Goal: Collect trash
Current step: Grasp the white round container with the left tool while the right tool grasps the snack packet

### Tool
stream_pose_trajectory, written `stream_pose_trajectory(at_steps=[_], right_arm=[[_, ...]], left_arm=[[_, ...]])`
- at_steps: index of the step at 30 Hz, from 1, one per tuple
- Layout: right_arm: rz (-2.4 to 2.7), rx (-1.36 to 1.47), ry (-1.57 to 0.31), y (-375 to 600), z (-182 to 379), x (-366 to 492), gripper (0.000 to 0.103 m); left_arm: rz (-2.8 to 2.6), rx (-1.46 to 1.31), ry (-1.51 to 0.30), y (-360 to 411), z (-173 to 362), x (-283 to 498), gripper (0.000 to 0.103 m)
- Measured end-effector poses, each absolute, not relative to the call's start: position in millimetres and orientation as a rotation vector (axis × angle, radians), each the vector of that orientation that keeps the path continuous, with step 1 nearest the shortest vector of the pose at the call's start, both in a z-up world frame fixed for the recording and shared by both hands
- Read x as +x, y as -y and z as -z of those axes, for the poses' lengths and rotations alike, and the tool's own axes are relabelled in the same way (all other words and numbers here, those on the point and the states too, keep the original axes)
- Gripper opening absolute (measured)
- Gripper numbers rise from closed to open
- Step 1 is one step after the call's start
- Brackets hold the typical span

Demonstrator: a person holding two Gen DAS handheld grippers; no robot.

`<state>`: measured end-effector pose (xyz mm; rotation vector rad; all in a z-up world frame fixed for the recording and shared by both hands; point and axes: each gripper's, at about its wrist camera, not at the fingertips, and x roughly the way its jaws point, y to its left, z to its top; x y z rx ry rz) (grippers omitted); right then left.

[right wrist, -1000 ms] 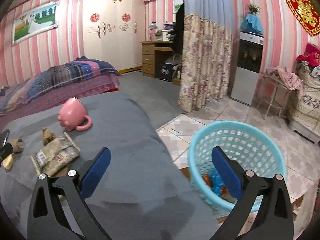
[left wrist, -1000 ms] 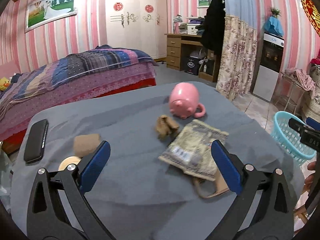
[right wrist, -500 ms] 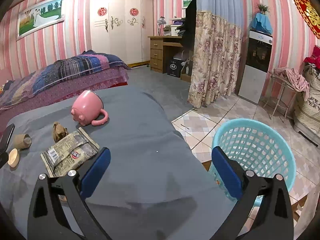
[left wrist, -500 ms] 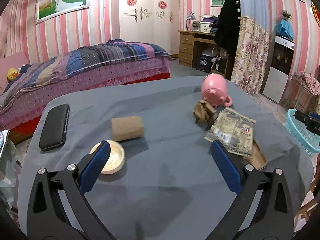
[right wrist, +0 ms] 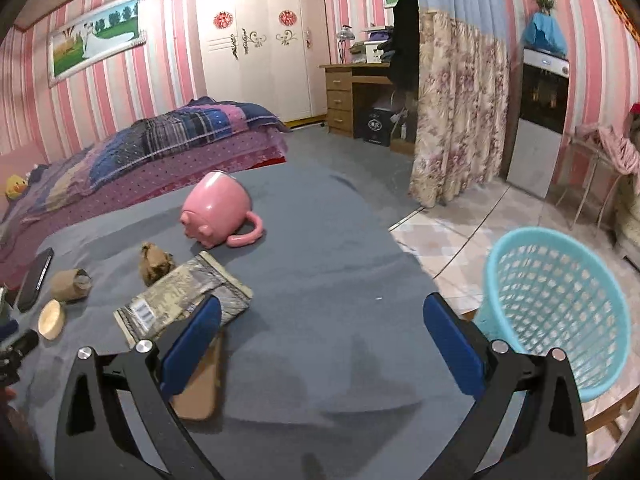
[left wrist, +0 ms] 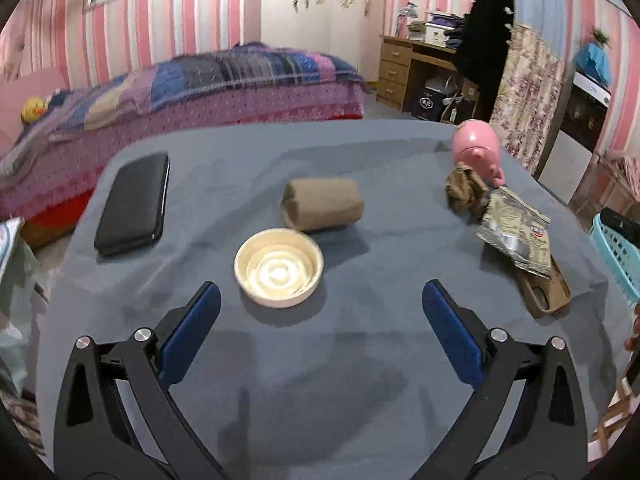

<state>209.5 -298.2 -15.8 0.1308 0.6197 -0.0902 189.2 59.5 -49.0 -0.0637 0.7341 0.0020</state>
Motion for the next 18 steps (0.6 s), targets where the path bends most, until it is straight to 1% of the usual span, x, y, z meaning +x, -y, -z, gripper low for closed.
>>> stream_pose_trajectory(at_steps=[5,8,14,17,18], right_arm=[[0.059,0.092,-0.713,278.9,27.1,225.1,0.099],[0.06,0.085,-0.704,271.2,30.9,226.9,0.099],[-0.013,0.045,-0.759,241.2,42.6,245.2,0.098],[-0.032,0.036,-0.786,230.9,49.3,254.1,0.095],[-0.039,0.034,-0.803,227.7,53.3,257.9,0.091]], left_arm=[[-0.012,-0.104,-0.769,-73.7,63.7,205.2,0.097],[-0.032,-0.099,-0.771,-74.9,64.5,216.2,0.097],[-0.067,-0.043,-0.771,-71.7,67.5,226.8,0.097],[-0.061,-0.031,-0.779,-70.3,68.9,233.0,0.097],[-0.06,-0.027,-0.777,-70.0,68.4,234.2,0.097]])
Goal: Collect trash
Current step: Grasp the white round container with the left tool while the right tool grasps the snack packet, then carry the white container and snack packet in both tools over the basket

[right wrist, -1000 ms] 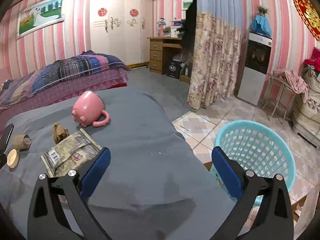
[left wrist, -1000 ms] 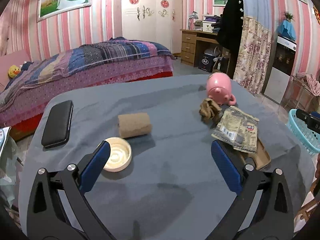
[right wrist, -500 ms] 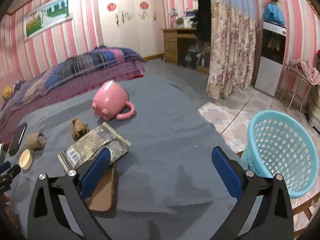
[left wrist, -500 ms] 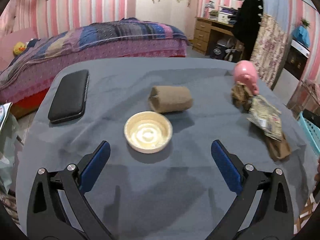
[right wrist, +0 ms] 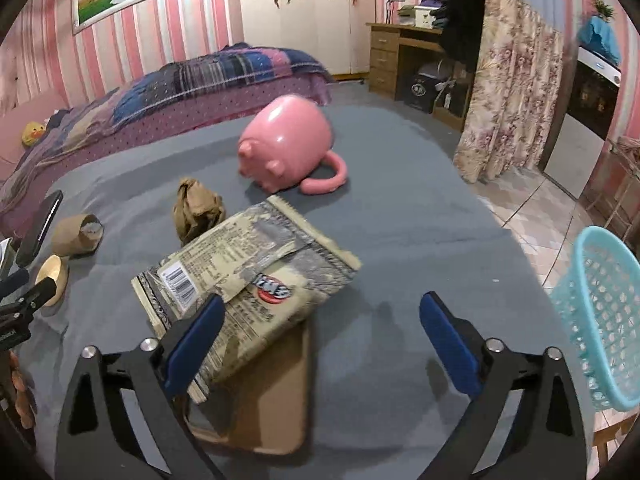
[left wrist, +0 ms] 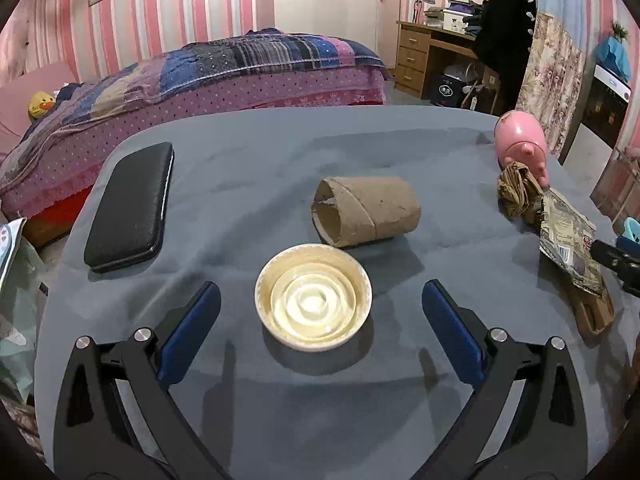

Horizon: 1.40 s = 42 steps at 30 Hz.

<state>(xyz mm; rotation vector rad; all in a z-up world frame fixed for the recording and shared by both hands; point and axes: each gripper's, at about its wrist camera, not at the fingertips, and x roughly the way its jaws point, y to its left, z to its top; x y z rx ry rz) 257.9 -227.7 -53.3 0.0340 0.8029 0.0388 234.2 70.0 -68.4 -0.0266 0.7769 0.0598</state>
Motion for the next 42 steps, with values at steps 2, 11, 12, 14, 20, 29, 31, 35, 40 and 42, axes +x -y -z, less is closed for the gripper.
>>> stream_pose_trajectory(at_steps=[2,11,12,14,20,29,31,35,40,42], right_arm=[[-0.056,0.034,-0.827,225.0,58.6,262.1,0.081],[-0.133,0.04,-0.804,222.6,58.5,260.0,0.017],[-0.131,0.045,-0.798,224.0,57.7,259.5,0.014],[-0.123,0.061,-0.78,230.6,53.9,257.9,0.011],[-0.11,0.125,-0.752,260.1,44.5,250.2,0.009],[-0.069,0.153,-0.721,313.1,29.9,220.5,0.007],[-0.063,0.167,-0.719,325.8,28.5,216.3,0.007],[-0.052,0.192,-0.719,356.5,26.1,206.5,0.006],[-0.044,0.234,-0.725,388.7,30.4,195.5,0.006],[-0.041,0.246,-0.719,396.7,29.6,192.7,0.006]], left_arm=[[-0.059,-0.015,-0.775,-69.6,68.8,237.3,0.097],[-0.03,0.008,-0.812,-64.6,75.2,245.1,0.061],[-0.03,0.01,-0.807,-64.0,74.3,243.5,0.061],[-0.04,0.02,-0.796,-62.1,71.8,240.3,0.061],[-0.045,0.022,-0.763,-54.5,59.5,226.3,0.061],[0.008,-0.006,-0.715,-21.1,33.8,218.6,0.061],[0.029,0.0,-0.708,-7.8,28.9,219.4,0.061],[0.072,0.025,-0.689,25.6,19.6,220.8,0.061],[0.126,0.047,-0.671,65.7,11.2,223.2,0.061],[0.146,0.05,-0.67,81.1,8.9,224.9,0.061]])
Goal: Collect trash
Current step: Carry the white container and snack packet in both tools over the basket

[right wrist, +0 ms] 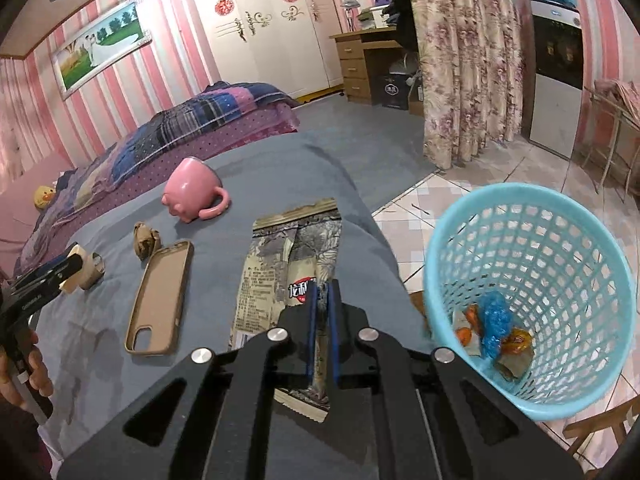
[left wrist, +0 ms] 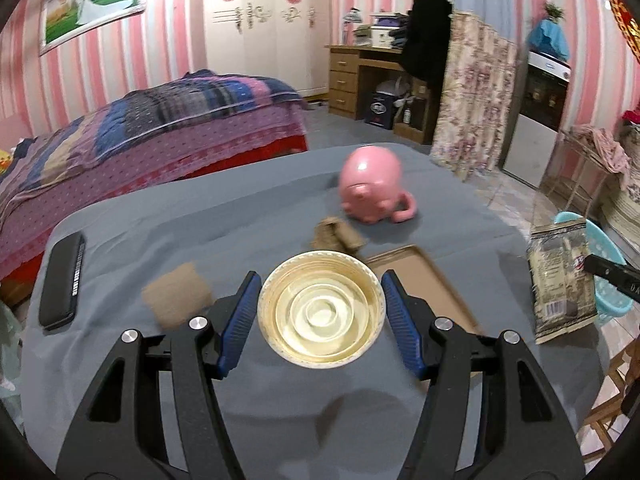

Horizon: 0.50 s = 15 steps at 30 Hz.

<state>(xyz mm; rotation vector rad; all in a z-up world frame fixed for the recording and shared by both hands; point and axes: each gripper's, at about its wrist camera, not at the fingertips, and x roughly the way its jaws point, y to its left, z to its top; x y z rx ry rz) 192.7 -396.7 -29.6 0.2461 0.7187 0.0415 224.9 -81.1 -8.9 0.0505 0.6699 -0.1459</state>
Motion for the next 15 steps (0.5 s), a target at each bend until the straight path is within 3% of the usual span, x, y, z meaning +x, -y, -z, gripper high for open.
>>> stream_pose_trajectory(at_steps=[15], right_arm=[[0.204,0.314,-0.6,497.5,1.0,160.8,0.006]], left_arm=[[0.35,0.066,-0.587,215.1,-23.4,235.2,0.061]])
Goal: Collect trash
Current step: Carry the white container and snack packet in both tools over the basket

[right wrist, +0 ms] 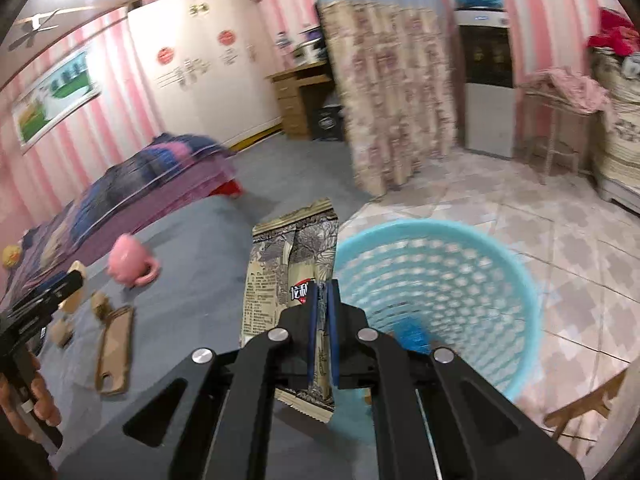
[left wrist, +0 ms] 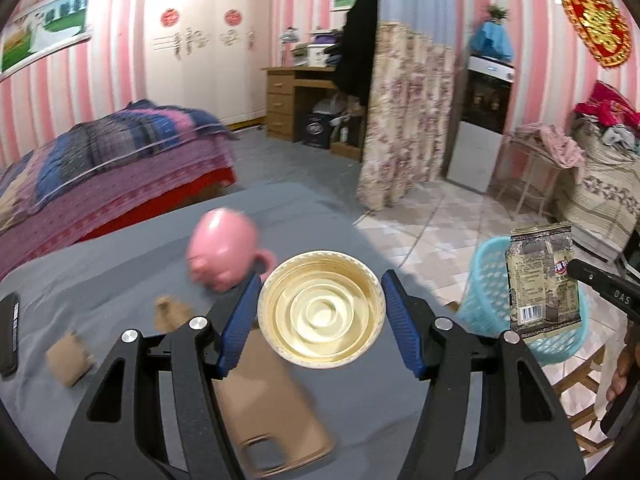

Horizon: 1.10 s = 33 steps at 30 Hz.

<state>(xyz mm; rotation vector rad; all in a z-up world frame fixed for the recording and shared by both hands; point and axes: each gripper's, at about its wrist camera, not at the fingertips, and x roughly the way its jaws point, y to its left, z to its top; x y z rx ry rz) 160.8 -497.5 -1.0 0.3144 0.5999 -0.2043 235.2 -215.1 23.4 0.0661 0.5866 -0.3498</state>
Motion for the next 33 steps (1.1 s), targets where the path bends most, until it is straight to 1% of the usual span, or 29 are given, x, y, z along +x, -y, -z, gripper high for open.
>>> stream_pose_trajectory(at_steps=[9,16,33], right_arm=[[0.372,0.31,-0.598,550.2,2.9,146.9,0.006],[0.445,0.315,-0.605,577.2,6.8,136.1,0.006],[0.536,0.356,-0.613,610.6,16.8,122.6,0.006]], left_arm=[[0.447,0.075,-0.574,282.9,-21.8,239.5,0.061],[0.496,0.087,-0.572,314.9,-18.1,241.3,0.061],[0.655,0.213,-0.594,409.7,16.5,242.0,0.061]])
